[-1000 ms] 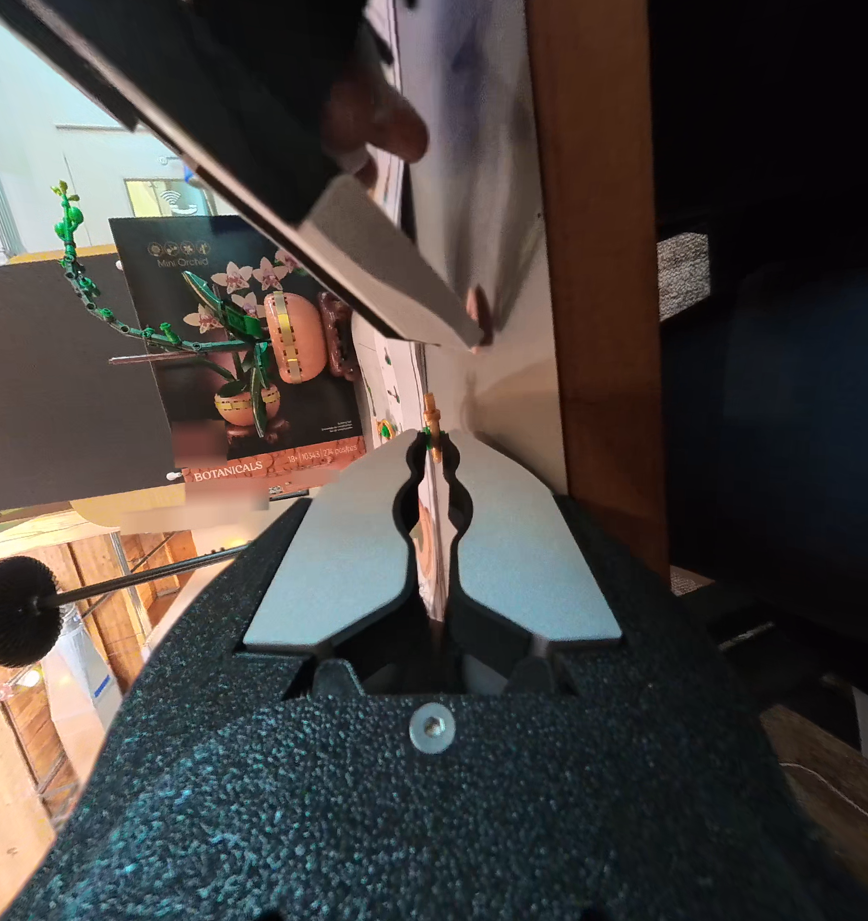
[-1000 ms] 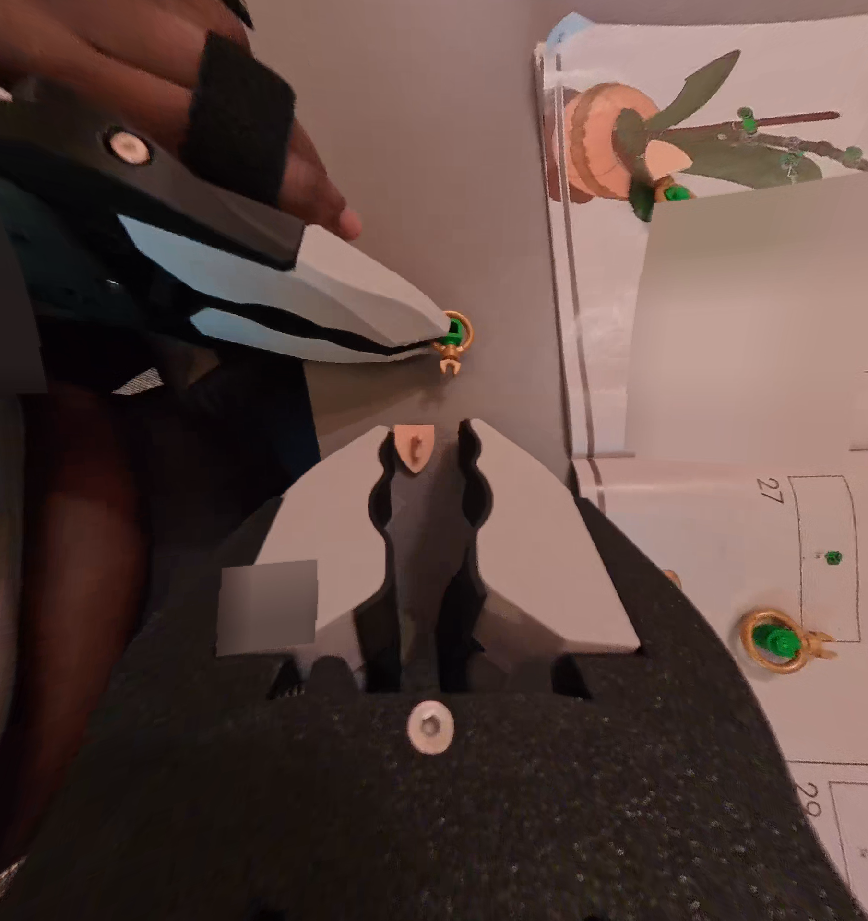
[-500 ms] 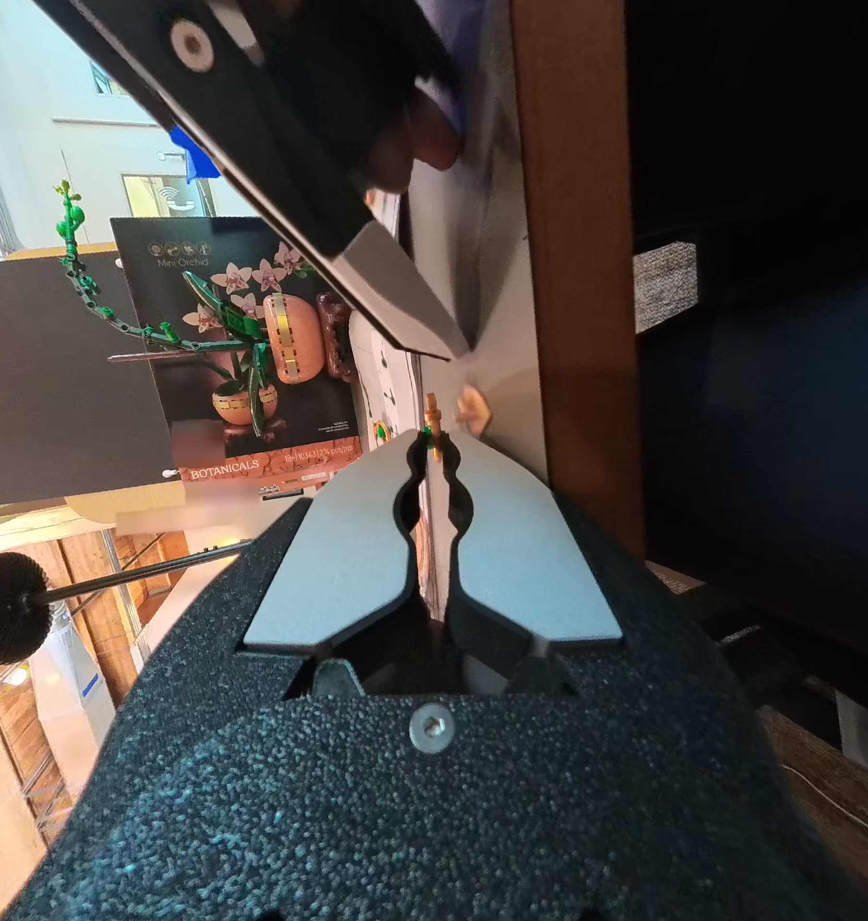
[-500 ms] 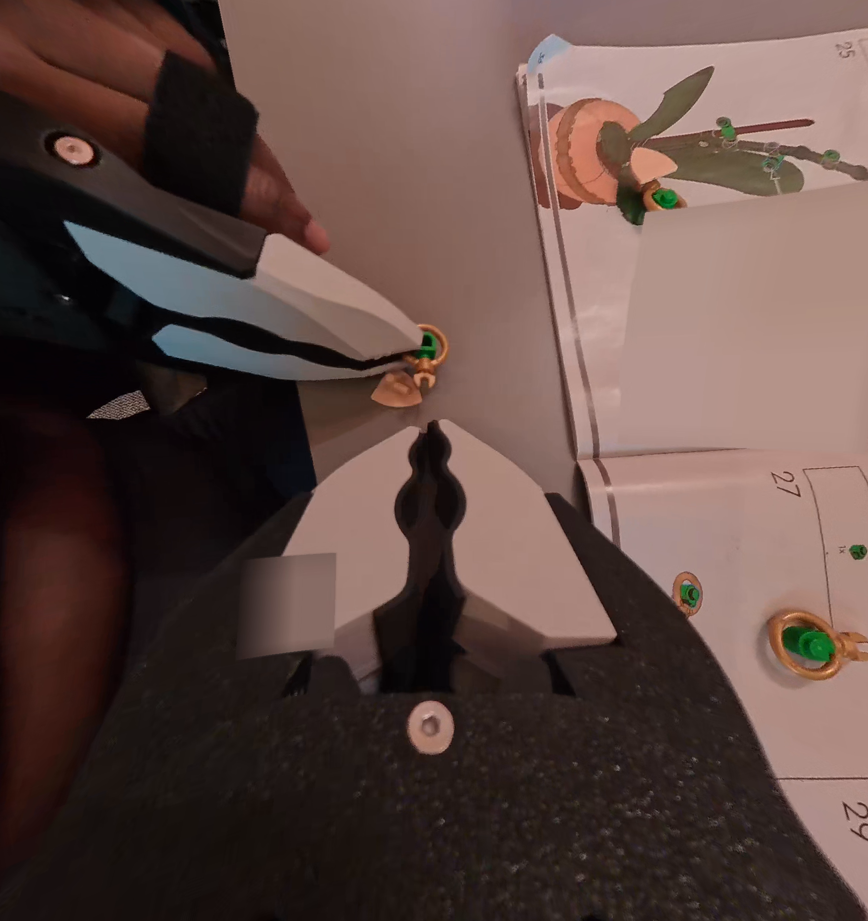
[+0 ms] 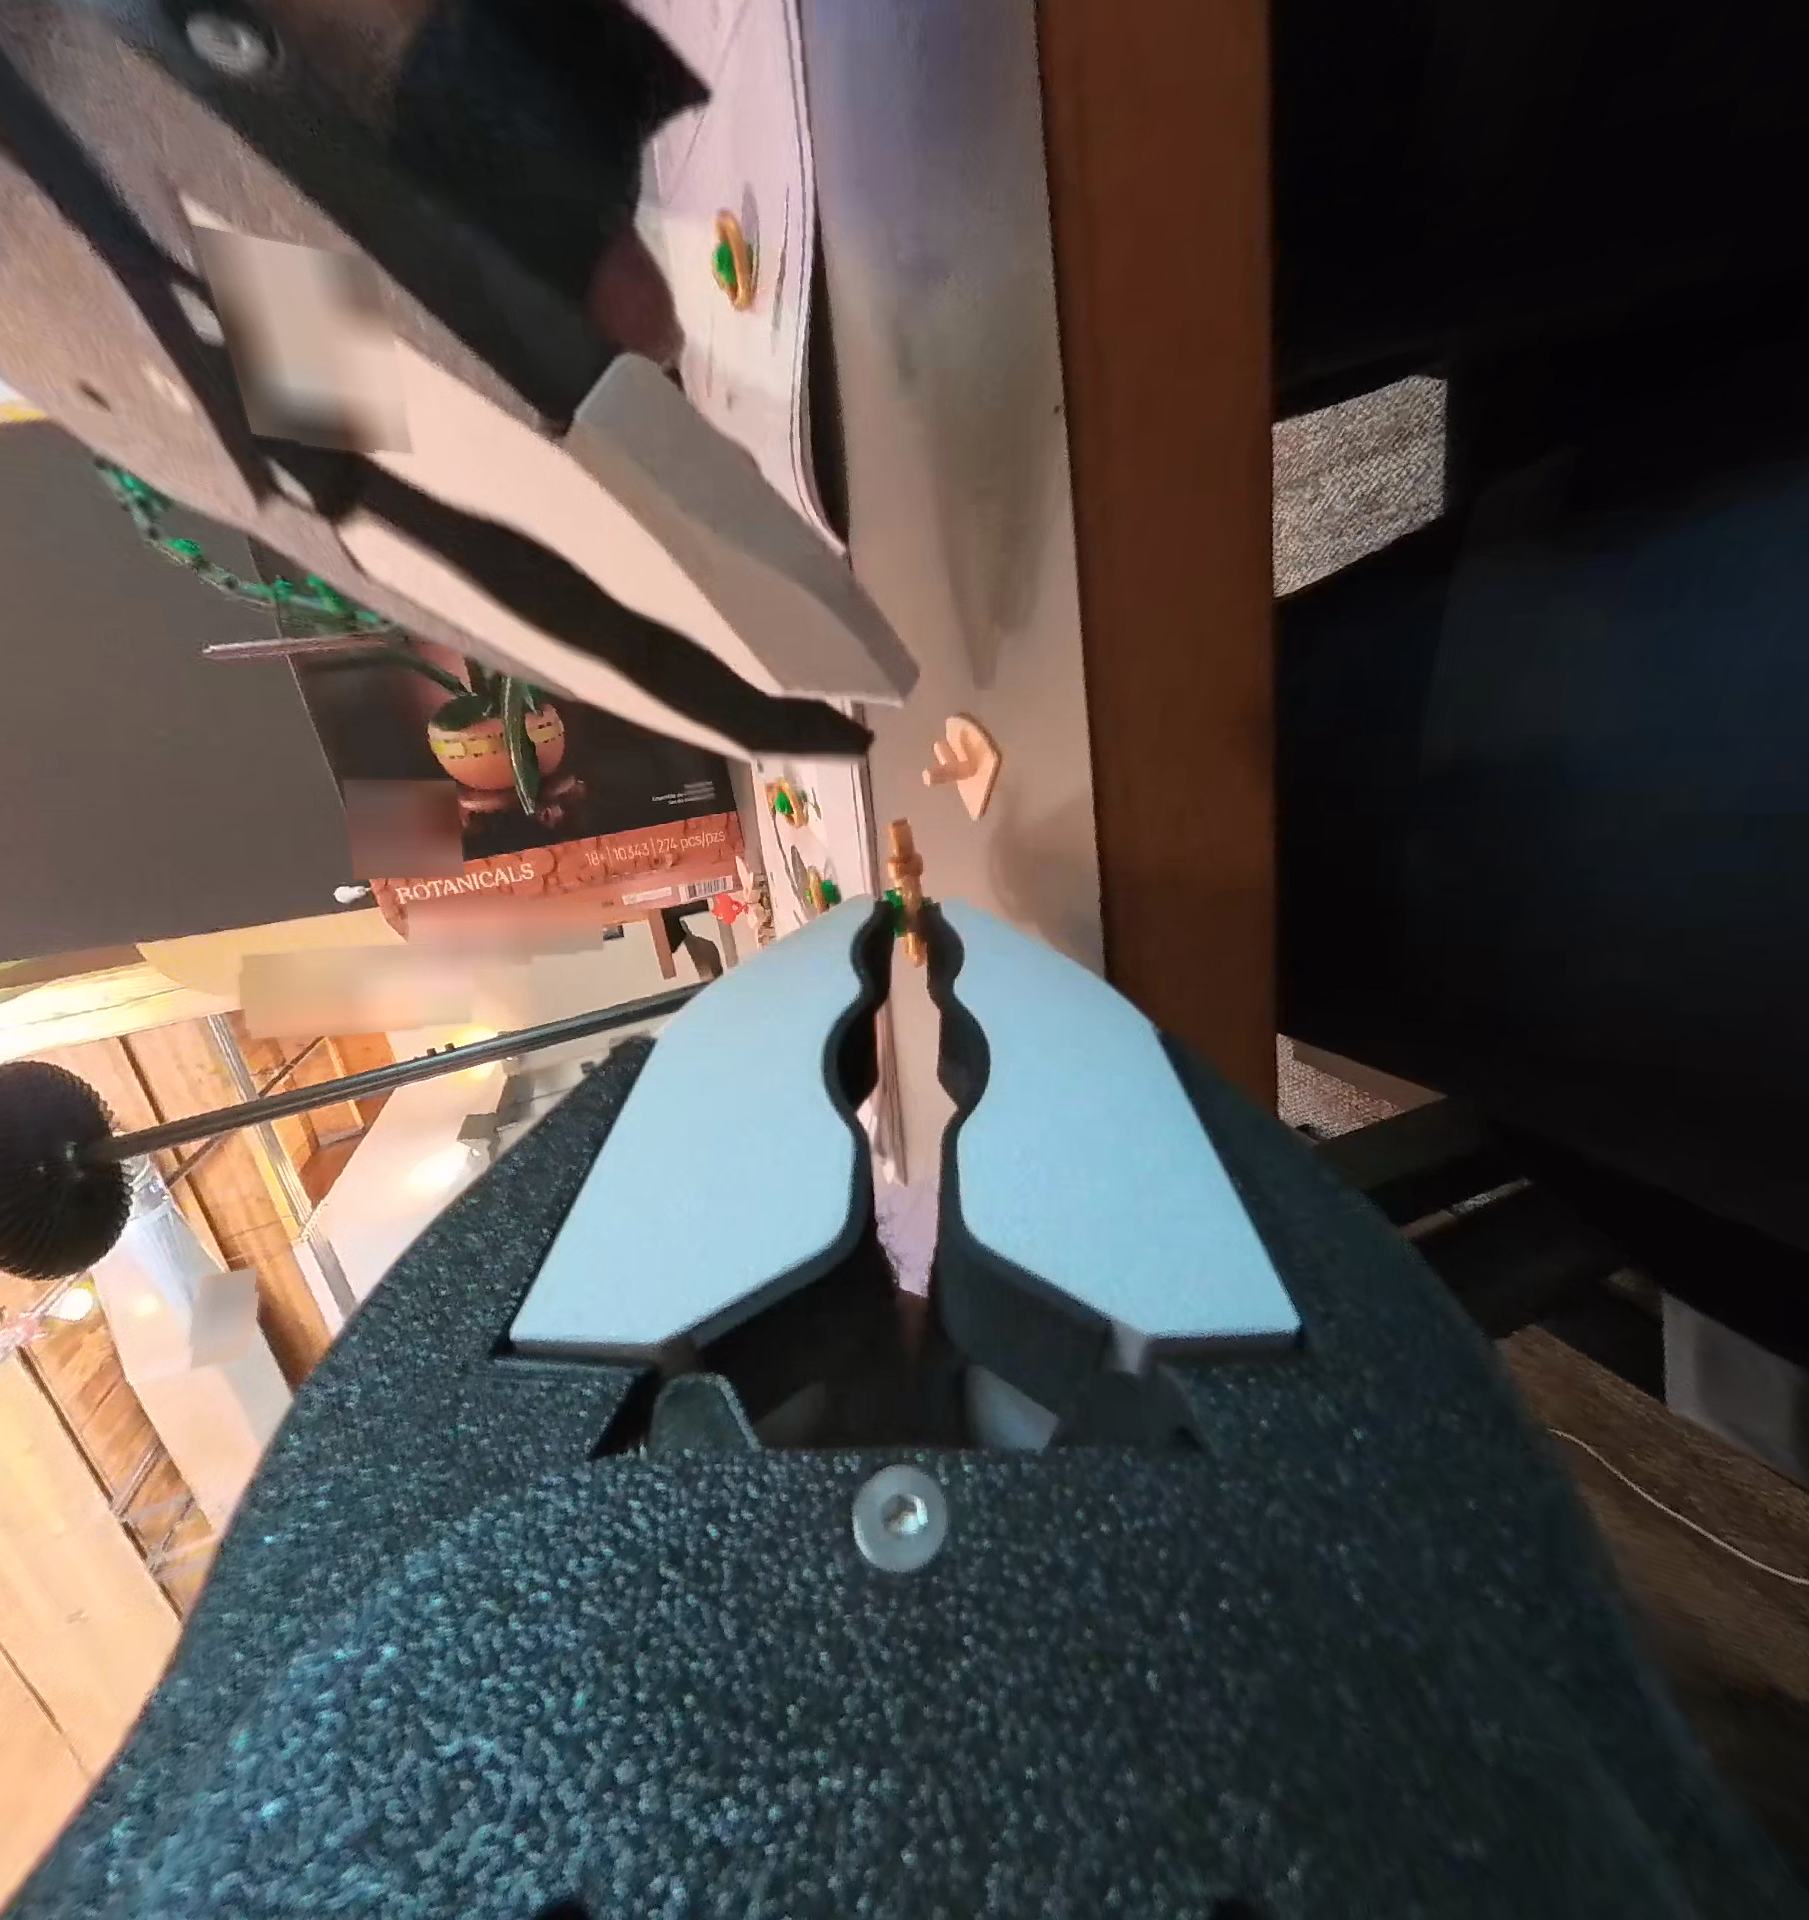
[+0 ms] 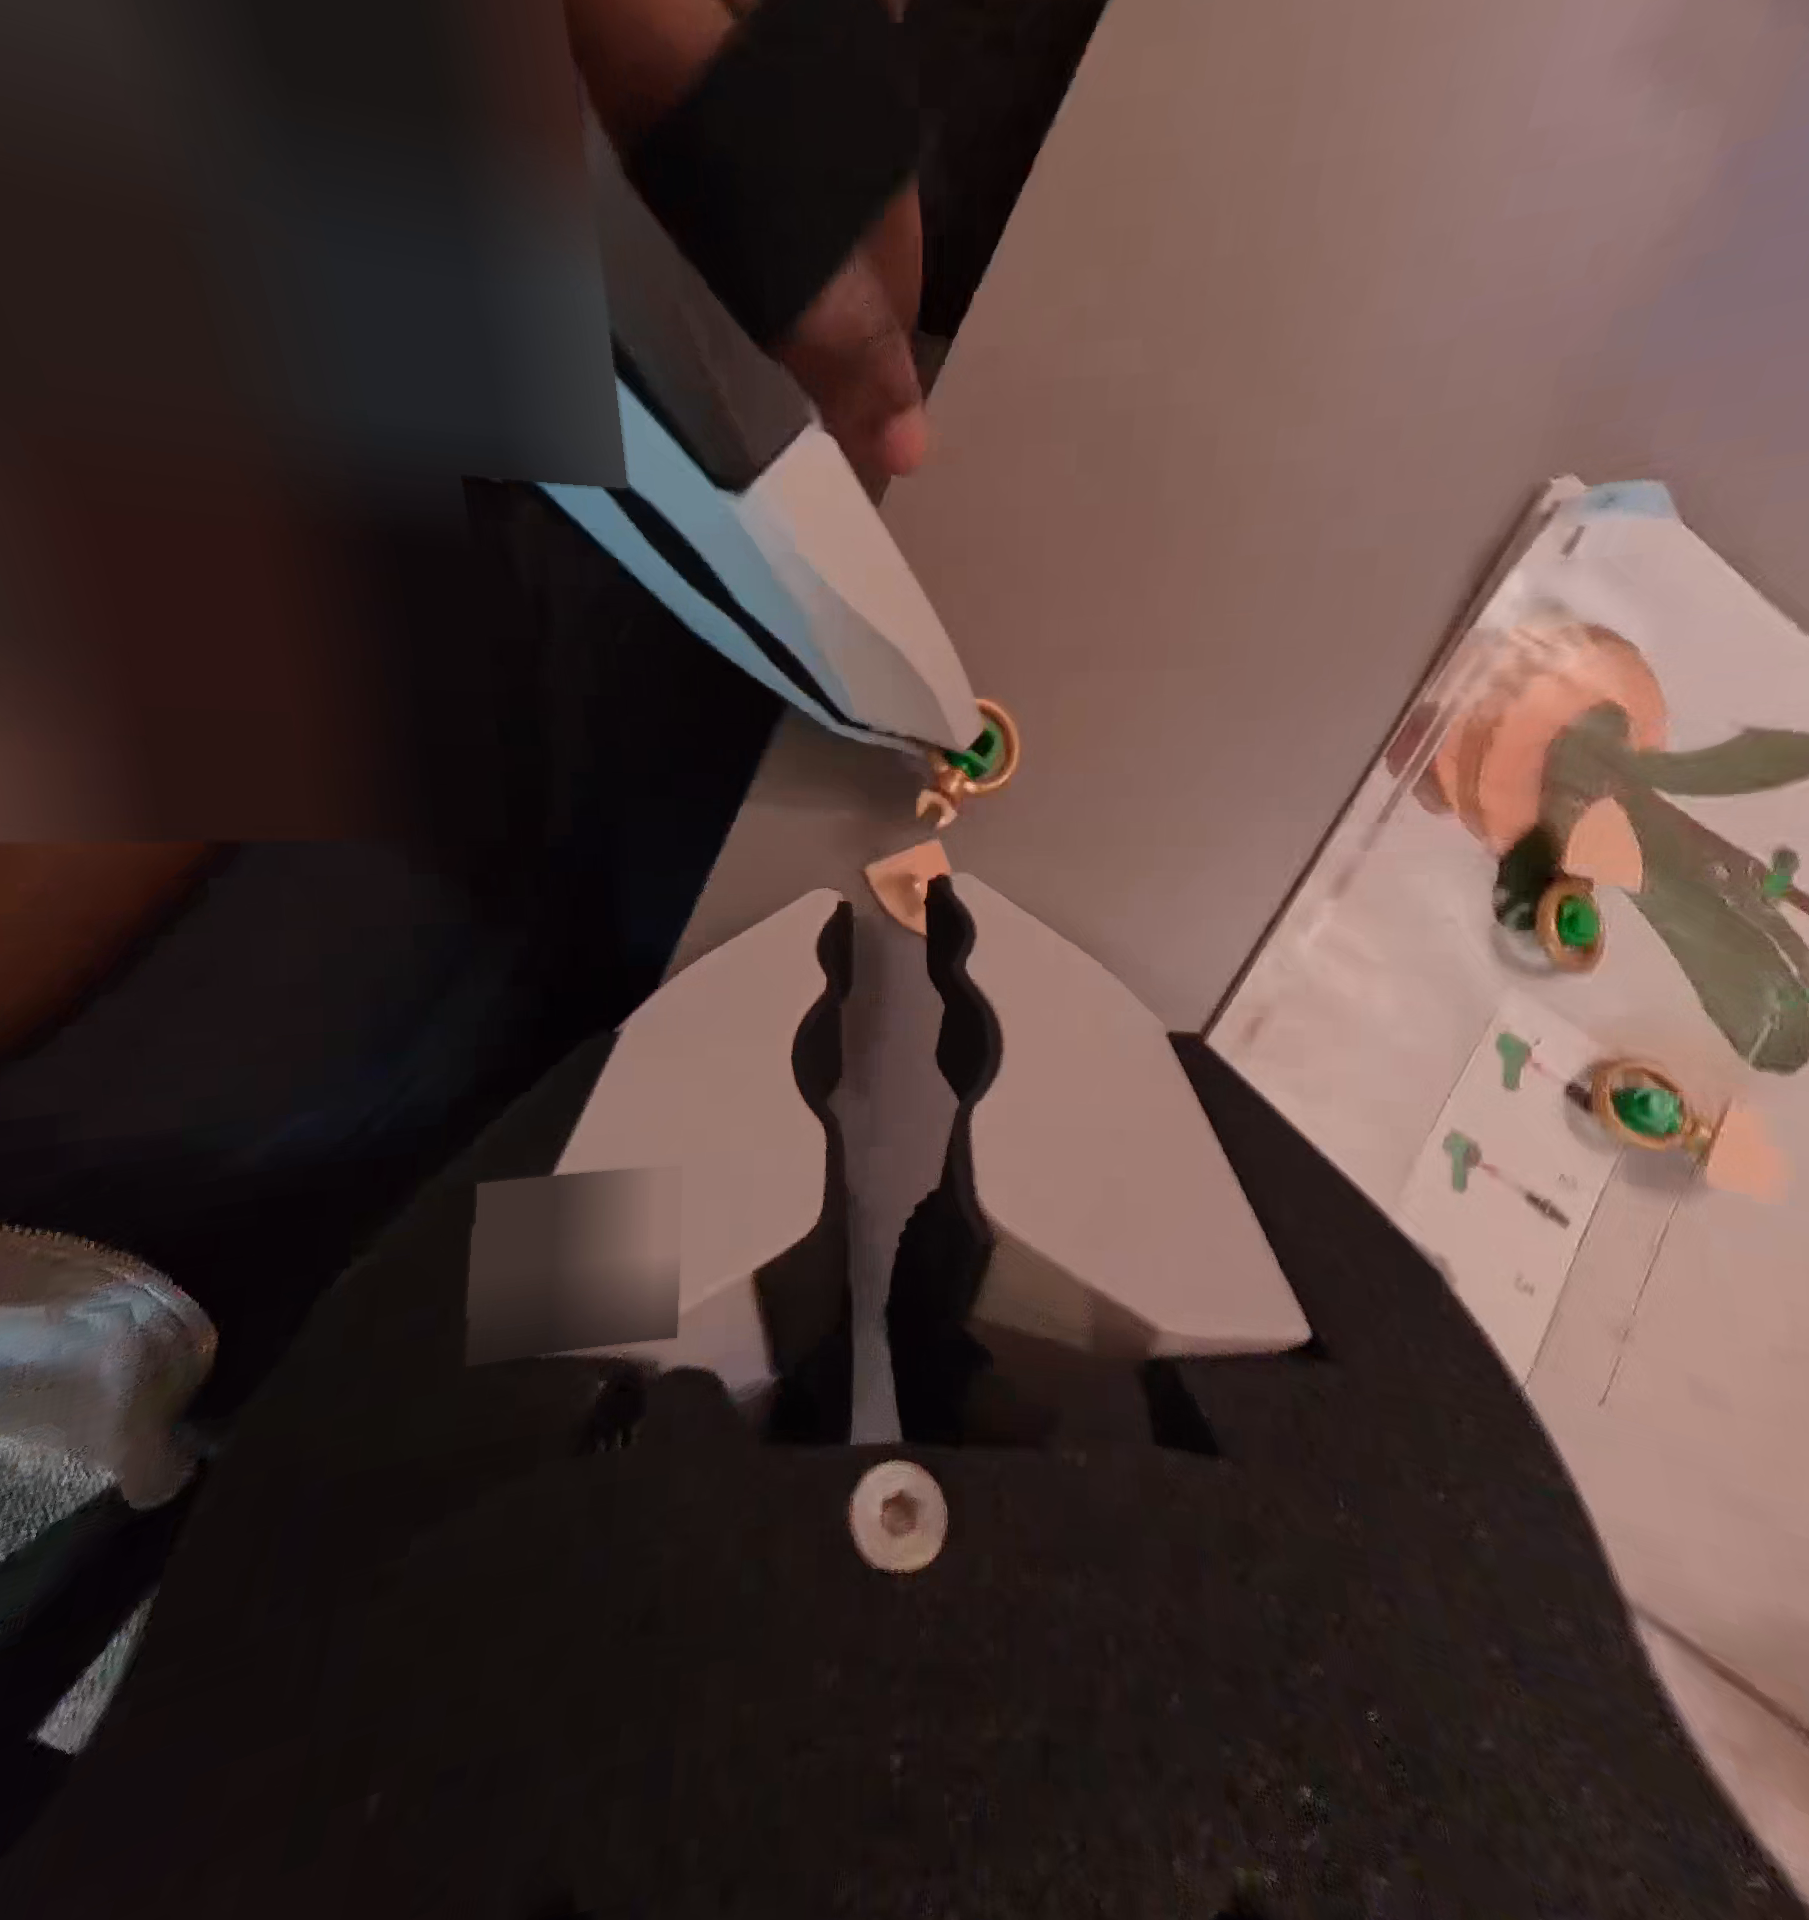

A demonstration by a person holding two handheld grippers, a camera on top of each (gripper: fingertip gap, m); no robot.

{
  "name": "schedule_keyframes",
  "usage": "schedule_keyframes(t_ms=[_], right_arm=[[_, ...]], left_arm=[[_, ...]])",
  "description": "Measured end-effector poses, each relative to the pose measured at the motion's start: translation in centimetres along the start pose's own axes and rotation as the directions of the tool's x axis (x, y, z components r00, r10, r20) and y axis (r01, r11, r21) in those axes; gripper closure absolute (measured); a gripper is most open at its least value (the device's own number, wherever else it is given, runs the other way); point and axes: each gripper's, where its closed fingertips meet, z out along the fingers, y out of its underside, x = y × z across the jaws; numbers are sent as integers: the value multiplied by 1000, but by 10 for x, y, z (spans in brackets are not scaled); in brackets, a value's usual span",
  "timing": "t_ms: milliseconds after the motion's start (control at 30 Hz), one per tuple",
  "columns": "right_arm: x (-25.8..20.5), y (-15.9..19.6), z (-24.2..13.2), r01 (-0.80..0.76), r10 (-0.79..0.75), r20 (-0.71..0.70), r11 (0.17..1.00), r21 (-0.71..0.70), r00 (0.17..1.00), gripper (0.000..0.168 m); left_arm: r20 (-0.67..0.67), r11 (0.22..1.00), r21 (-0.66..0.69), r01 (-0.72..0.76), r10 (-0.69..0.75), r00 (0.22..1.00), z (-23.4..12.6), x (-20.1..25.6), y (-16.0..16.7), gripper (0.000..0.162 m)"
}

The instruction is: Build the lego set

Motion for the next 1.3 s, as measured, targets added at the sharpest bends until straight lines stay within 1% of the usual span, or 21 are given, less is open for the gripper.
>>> schedule_keyframes(t_ms=[100, 167, 267, 333, 433, 533, 600, 667, 733, 867, 967, 1167, 1300], right_arm=[[7, 7, 9, 29, -27, 28, 997, -74, 999, 156], [6, 4, 13, 27, -25, 39, 998, -51, 999, 160], [9, 5, 14, -38, 38, -1, 999, -38, 999, 162], [10, 5, 14, -91, 90, -52, 995, -31, 995, 162], [12, 4, 14, -176, 173, -127, 984, -9, 977, 161], [13, 4, 14, -230, 231, -166, 973, 27, 959, 162], [13, 4, 14, -230, 235, -174, 972, 51, 956, 162], [13, 5, 13, -234, 242, -176, 970, 62, 954, 163], [13, 5, 13, -241, 249, -177, 968, 66, 952, 162], [15, 4, 14, -254, 265, -174, 964, 79, 949, 163], [14, 4, 14, -258, 269, -174, 962, 87, 947, 163], [16, 5, 14, -309, 324, -173, 945, 109, 930, 163], [15, 3, 15, -312, 332, -186, 941, 129, 925, 163]], left_arm=[[4, 1000, -13, 2, -2, 1000, 0, 0, 0, 156], [-6, 1000, -18, -7, 7, 1000, 0, 3, 0, 156], [-7, 999, -34, -30, 29, 1000, 0, 4, 1, 156], [-7, 998, -51, -37, 37, 999, 1, 3, 3, 156], [-5, 996, -82, -46, 46, 999, 3, 2, 3, 156], [-6, 992, -102, -76, 76, 997, 6, 0, 0, 156], [-12, 989, -120, -83, 82, 997, 7, -1, 2, 156], [-6, 984, -155, -87, 87, 996, 10, -3, 11, 156], [-6, 977, -177, -116, 117, 993, 12, -4, 17, 156], [-28, 981, -149, -125, 122, 992, 12, -3, 9, 156], [-35, 977, -169, -126, 122, 992, 13, -3, 10, 156], [-68, 975, -163, -151, 141, 988, 10, 0, 9, 156], [-63, 971, -179, -161, 152, 986, 11, -1, 10, 156]])
